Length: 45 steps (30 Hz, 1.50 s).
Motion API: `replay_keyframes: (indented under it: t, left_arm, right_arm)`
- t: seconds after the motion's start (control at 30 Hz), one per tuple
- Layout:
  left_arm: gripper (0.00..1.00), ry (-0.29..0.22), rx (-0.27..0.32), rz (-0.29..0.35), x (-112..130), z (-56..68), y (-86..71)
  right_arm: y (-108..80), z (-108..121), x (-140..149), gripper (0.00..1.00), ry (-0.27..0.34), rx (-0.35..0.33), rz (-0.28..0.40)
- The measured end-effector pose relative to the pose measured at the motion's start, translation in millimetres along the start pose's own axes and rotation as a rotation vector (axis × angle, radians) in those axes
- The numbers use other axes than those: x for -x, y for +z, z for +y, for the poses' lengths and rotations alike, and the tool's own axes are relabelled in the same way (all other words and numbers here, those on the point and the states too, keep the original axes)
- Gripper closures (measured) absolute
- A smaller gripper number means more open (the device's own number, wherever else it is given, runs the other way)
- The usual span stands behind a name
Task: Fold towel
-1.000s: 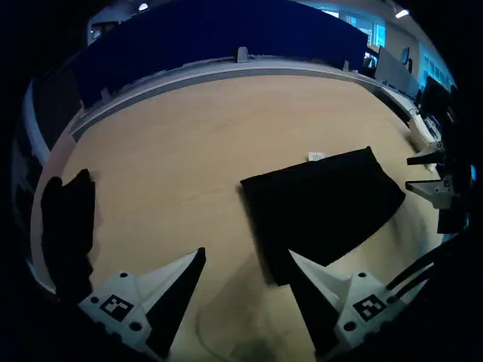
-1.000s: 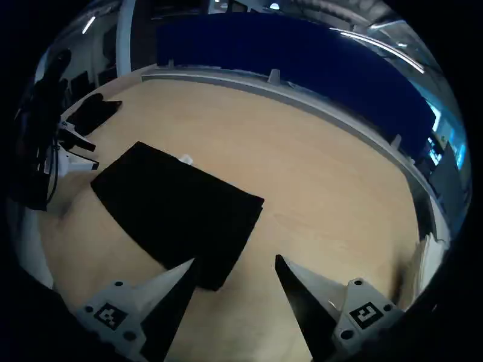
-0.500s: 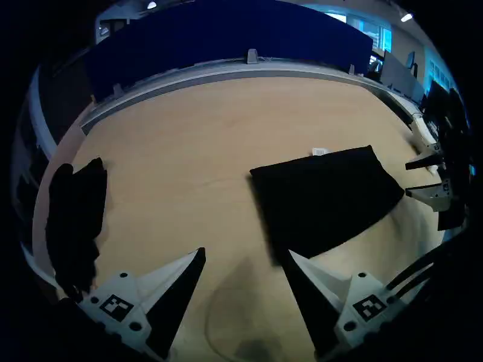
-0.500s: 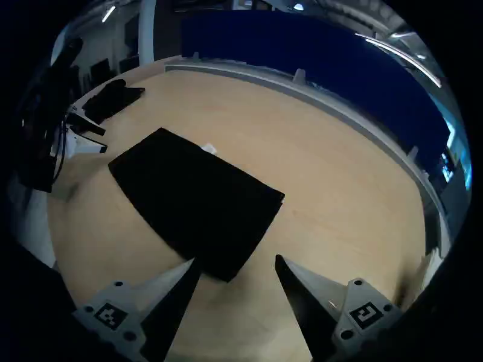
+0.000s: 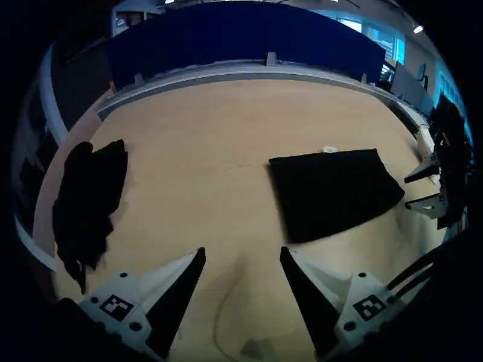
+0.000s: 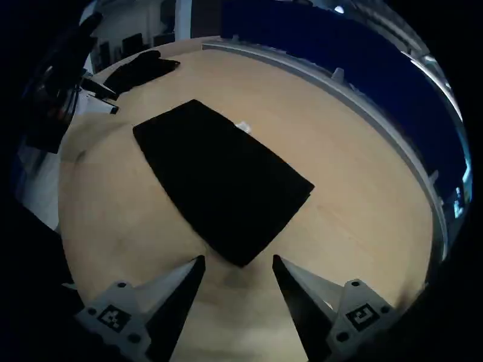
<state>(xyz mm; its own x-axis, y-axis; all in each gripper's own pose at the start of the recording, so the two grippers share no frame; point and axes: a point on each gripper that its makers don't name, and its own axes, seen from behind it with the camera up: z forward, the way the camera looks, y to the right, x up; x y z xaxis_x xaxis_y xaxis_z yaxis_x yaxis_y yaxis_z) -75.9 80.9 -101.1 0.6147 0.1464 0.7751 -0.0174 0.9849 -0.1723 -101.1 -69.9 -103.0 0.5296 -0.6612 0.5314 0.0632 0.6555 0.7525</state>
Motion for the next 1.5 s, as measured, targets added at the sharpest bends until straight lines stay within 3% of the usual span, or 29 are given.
replay_keyframes:
  t: [0.53,0.93,1.27,1.5]
  left_arm:
    - [0.09,-0.023,-0.007,0.000,9.5,-1.7,-11.4]
    - [0.08,-0.033,-0.016,-0.001,14.2,-7.1,-14.4]
    - [0.08,-0.044,-0.017,0.001,12.9,-8.4,-19.6]
    - [0.09,-0.050,-0.024,0.009,11.5,-12.4,-28.2]
  right_arm:
    - [10.4,-2.9,5.8,0.58,0.026,-0.028,-0.014]
    - [13.2,-3.7,8.0,0.98,0.035,-0.034,-0.024]
    - [8.8,-1.6,-1.5,0.98,0.018,-0.021,-0.014]
    - [-1.9,1.0,-25.6,0.98,-0.036,-0.011,0.008]
